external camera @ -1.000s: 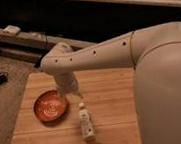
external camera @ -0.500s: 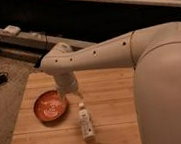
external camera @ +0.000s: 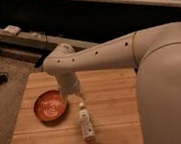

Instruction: Place the bottle in the ceramic bowl

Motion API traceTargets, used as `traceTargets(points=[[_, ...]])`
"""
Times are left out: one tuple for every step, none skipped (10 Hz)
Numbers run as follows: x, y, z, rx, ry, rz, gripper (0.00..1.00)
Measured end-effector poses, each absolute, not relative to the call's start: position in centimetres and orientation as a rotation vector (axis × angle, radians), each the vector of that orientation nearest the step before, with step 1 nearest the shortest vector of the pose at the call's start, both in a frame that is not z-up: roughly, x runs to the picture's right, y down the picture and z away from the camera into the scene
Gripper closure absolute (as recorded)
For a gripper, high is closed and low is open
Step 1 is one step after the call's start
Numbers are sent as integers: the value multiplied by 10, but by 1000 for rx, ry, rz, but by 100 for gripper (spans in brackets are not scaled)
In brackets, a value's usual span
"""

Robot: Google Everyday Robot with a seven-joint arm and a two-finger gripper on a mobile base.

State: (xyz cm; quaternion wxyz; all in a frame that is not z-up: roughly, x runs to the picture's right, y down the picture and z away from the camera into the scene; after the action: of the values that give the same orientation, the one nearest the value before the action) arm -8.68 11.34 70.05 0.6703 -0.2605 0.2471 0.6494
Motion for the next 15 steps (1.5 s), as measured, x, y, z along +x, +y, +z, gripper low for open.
traceTargets(points=[[-74,120,698,-582,569,1478,35],[-68,127,696,-580,579,1489,35],[-62,135,694,-582,584,1495,35],[-56,140,693,-582,588,1502,35],[-55,148,694,-593,589,1503,35],[-57,154,695,-606,589,1497,35],[-59,158,697,-620,581,1492,35],[-59,164,700,-634,586,1481,35],[-61,170,704,-653,583,1472,35],[-63,175,707,-664,583,1461,35],[-65,180,711,-673,581,1449,35],[-66,184,714,-677,582,1440,35],[-68,189,716,-681,581,1431,35],[-69,190,717,-682,580,1427,35],[-69,196,721,-686,583,1421,35]])
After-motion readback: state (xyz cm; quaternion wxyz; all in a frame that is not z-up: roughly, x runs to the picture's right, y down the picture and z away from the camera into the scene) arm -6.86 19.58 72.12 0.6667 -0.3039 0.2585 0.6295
